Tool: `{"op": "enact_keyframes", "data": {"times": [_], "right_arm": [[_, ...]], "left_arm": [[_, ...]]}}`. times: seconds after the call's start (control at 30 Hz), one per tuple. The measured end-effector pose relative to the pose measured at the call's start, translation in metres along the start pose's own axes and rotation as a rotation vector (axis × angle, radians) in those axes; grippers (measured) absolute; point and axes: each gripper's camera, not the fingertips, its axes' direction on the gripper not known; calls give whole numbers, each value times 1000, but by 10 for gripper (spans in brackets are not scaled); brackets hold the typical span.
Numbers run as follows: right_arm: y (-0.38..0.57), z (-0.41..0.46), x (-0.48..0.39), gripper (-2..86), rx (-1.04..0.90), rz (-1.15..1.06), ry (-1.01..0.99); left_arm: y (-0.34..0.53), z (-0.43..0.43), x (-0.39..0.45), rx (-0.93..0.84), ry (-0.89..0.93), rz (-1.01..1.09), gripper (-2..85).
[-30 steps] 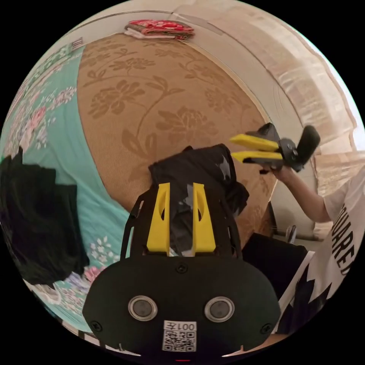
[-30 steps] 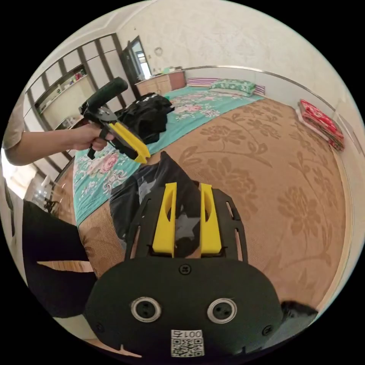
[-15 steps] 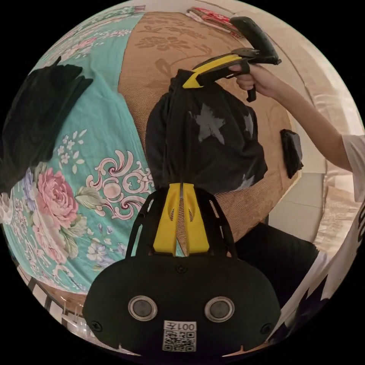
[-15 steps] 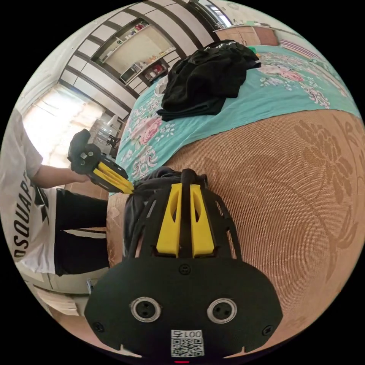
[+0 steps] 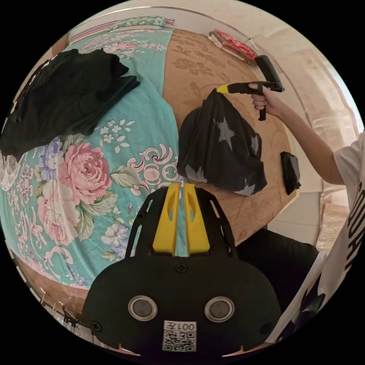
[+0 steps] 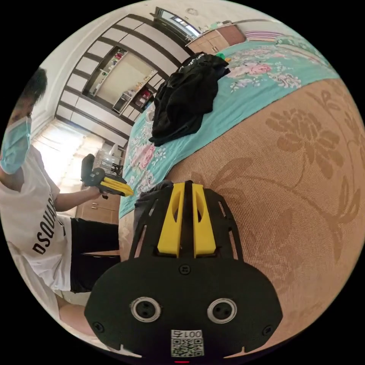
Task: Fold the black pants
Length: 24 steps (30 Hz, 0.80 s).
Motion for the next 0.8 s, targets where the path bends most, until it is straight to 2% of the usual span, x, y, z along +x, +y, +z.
{"op": "enact_keyframes", "data": {"times": [0.13,0.2,0.37,0.5,0.57,0.67,0.8], "right_arm": [[-52,18,-17,87,-179,-153,46],[-80,51,-17,98,-392,-247,94],[-105,87,-6,76,-600,-339,-24],[-118,82,-3,54,-597,-359,-66],[-121,66,-4,41,-552,-379,-98],[-119,41,13,28,-419,-296,-224],[-105,52,36,20,-346,-159,-175]], "left_arm": [[-8,6,-10,41,20,82,29],[-13,15,-10,15,17,131,36],[-10,32,-6,-52,-66,300,13],[-3,24,-8,-59,-91,376,-8],[5,4,-16,6,-59,378,-9],[14,-11,-32,75,-11,330,-9],[10,-3,-50,47,-34,293,-9]]}}
